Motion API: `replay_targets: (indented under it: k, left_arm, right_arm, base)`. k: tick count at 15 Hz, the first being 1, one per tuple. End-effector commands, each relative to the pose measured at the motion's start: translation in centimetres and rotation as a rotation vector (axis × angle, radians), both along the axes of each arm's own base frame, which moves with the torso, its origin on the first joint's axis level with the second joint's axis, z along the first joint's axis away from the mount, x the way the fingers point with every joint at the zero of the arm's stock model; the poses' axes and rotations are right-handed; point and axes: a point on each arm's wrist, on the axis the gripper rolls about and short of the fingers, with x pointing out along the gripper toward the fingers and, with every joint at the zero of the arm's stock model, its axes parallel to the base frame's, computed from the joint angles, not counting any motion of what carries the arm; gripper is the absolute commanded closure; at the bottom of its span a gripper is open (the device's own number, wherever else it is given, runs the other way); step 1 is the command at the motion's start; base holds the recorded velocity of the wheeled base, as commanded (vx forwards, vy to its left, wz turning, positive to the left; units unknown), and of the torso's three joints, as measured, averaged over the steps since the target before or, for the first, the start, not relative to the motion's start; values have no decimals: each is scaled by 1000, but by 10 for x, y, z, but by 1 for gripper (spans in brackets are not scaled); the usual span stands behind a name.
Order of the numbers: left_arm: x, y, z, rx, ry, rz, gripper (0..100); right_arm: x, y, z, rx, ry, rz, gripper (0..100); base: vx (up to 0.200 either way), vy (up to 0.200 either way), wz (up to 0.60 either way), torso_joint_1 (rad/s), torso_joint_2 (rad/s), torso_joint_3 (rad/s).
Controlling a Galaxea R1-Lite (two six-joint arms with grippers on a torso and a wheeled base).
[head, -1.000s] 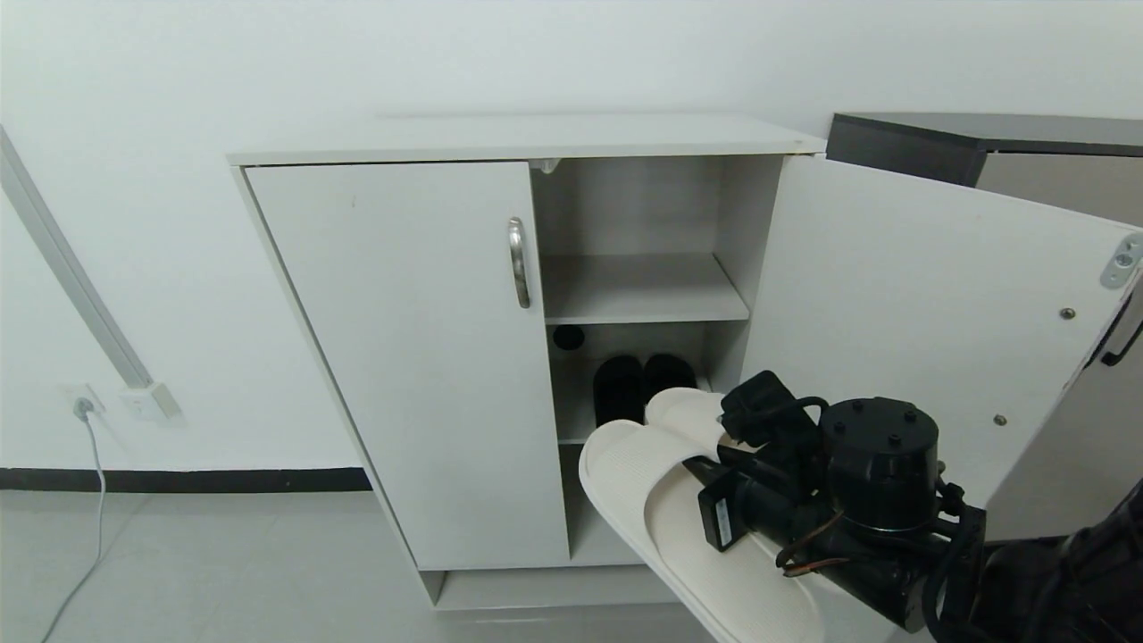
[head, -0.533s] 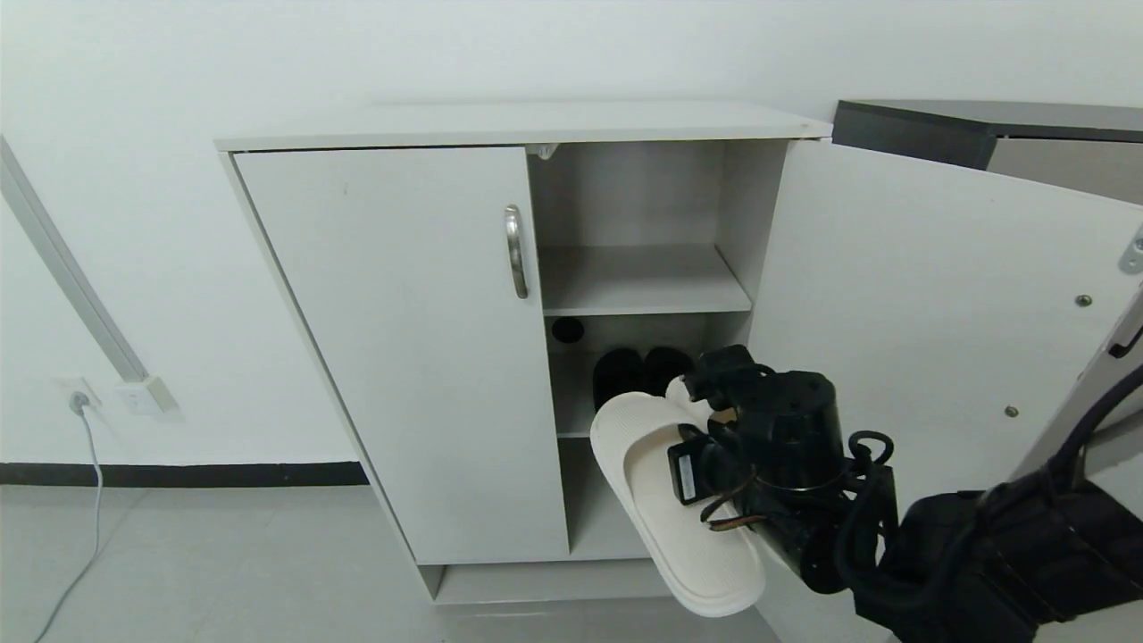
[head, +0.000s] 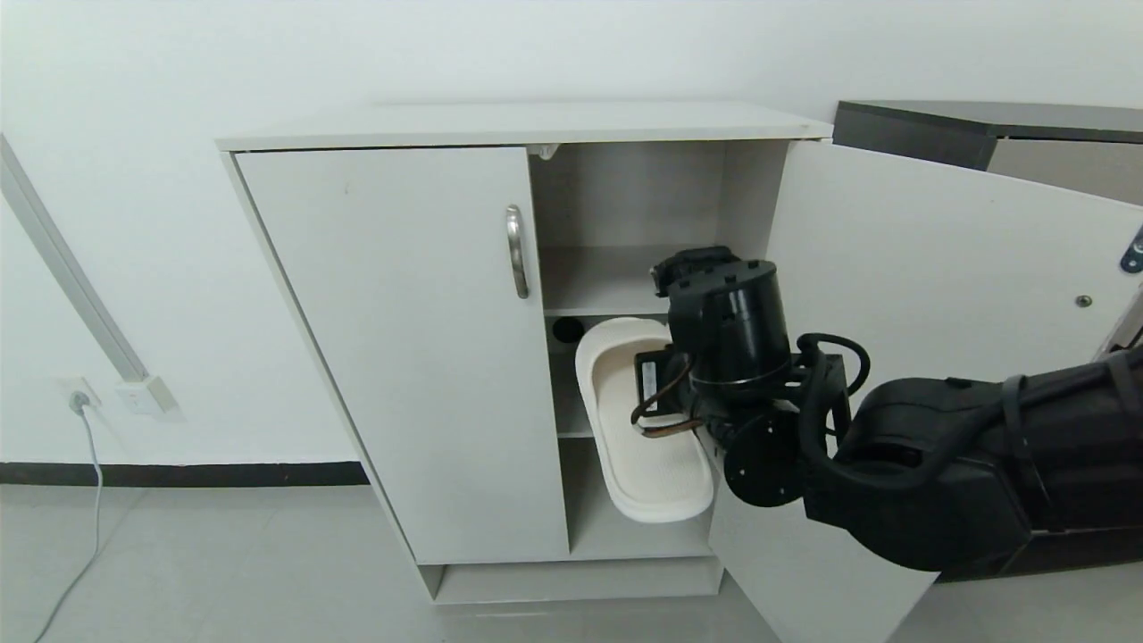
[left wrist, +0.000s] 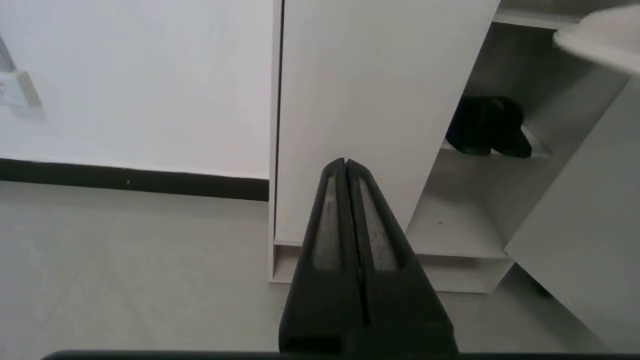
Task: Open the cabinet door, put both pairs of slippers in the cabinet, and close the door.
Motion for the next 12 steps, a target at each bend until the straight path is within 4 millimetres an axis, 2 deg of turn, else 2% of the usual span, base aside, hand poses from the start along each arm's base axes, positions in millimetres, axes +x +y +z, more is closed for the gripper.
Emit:
replay_targets:
  k: [1,2,5,10,12]
  left_arm:
    - [0,0,0,0,1,1,100]
    - [0,0,0,0,2,1,100]
    - [0,0,0,0,1,3,100]
    - [0,0,0,0,1,3,100]
    - [0,0,0,0,2,3,100]
  right_arm:
    - [3,6,21,39,-38,-16,100]
    - [11,12,23,22,-29,-34,100]
    - [20,23,9,-10,-12,-56,100]
    - [23,27,-4,-16,4,-58,100]
    - [23,27,-2,-10,-1,-58,100]
  base:
    - [0,0,0,0,0,0]
    - [0,0,0,0,0,0]
    - [0,0,0,0,0,0]
    - [0,0,0,0,0,0]
    - [0,0,0,0,0,0]
